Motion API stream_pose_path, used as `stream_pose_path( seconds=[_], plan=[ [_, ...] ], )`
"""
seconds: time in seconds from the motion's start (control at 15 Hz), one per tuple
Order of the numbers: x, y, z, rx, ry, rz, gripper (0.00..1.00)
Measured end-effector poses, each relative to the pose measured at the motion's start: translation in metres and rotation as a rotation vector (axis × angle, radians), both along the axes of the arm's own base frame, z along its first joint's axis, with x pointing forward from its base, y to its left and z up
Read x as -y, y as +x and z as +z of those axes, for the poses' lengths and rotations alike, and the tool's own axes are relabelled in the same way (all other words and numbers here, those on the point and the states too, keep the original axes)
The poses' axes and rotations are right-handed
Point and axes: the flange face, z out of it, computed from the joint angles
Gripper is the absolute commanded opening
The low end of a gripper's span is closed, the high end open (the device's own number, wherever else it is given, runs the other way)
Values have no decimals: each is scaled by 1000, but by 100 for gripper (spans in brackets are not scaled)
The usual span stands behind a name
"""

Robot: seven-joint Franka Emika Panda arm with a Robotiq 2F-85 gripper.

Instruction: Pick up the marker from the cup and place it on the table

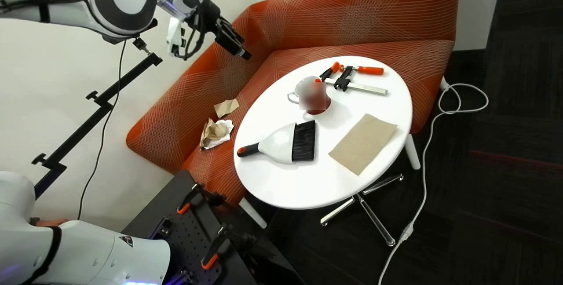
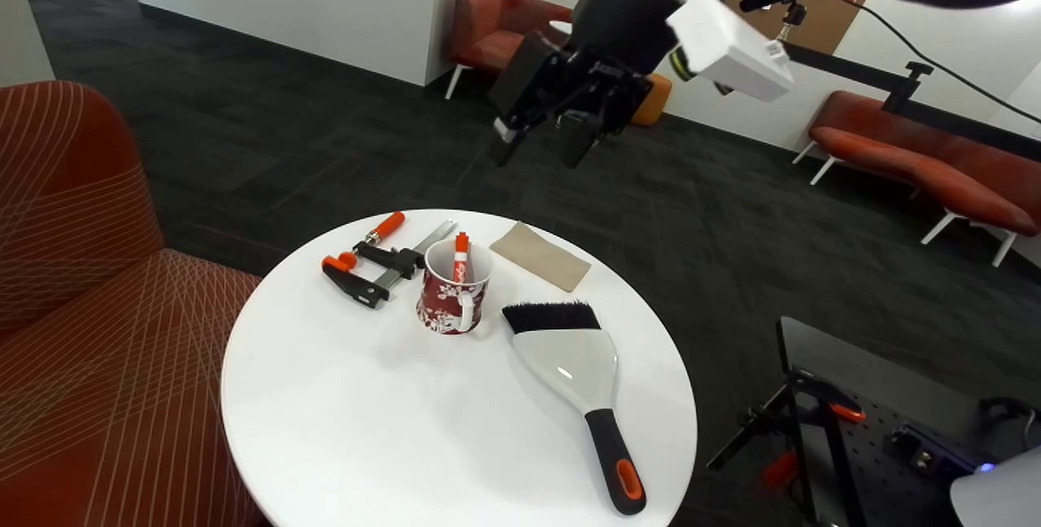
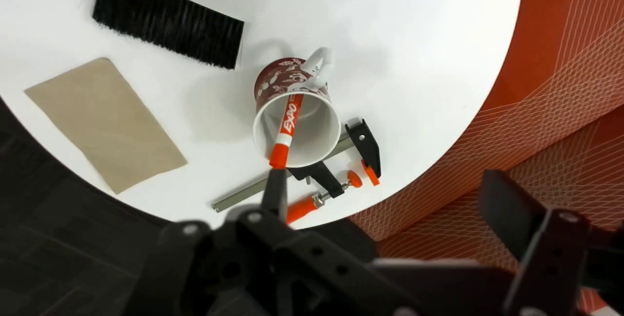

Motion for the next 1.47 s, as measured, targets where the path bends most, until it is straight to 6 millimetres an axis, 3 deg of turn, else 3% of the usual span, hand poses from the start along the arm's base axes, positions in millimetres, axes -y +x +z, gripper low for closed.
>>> stream_pose_path(
  seconds=[0.13, 0.27, 0.67, 0.87, 1.27, 1.33, 1.47],
  plan=[
    [1, 16, -15, -33, 12, -36, 100],
    [1, 19, -23, -43, 11, -40, 100],
    [3, 19, -23, -43, 8, -44, 100],
    [15, 22, -34, -60, 5, -72, 100],
    [43, 43, -77, -112, -2, -173, 100],
    [45, 47, -83, -119, -3, -190, 92],
    [46, 54, -95, -128, -6, -222, 66]
  ],
)
